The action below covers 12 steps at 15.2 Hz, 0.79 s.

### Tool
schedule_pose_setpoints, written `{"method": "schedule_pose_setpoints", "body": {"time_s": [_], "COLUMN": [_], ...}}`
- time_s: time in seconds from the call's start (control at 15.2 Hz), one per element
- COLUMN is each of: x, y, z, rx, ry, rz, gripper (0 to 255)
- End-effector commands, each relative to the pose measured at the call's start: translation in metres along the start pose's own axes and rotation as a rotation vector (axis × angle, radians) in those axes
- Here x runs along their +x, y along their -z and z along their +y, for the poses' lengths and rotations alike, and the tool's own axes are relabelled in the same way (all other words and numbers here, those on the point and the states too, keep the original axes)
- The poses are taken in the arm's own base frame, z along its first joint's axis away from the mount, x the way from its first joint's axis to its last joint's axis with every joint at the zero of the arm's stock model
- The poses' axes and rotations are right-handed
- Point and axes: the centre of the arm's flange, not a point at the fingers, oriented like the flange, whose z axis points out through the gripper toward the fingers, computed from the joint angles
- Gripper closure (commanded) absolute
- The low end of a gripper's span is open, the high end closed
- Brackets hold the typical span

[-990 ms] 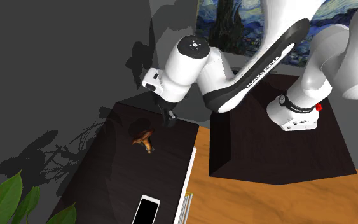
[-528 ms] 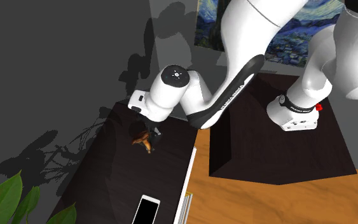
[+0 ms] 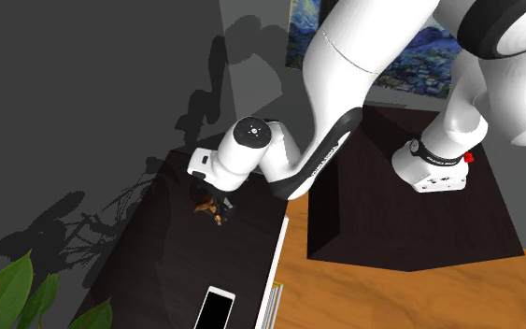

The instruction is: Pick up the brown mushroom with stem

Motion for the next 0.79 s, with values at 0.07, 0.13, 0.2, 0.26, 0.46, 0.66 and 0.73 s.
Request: {"method": "schedule_pose_setpoints", "body": {"time_s": [0.07,0.13,0.2,0.26,0.46,0.66,0.73], "x": [-0.0031,-0.0029,-0.0033,-0.0031,-0.0031,-0.0029,-0.0031], "y": [-0.0079,-0.0084,-0.0084,-0.0085,-0.0085,-0.0087,-0.0079], "z": [-0.002,-0.0023,-0.0021,-0.0022,-0.002,-0.0019,-0.002], "rx": [0.0,0.0,0.0,0.0,0.0,0.0,0.0], "ry": [0.0,0.0,0.0,0.0,0.0,0.0,0.0], "rz": [0.0,0.0,0.0,0.0,0.0,0.0,0.0], "gripper": [0,255,255,255,255,255,255]}}
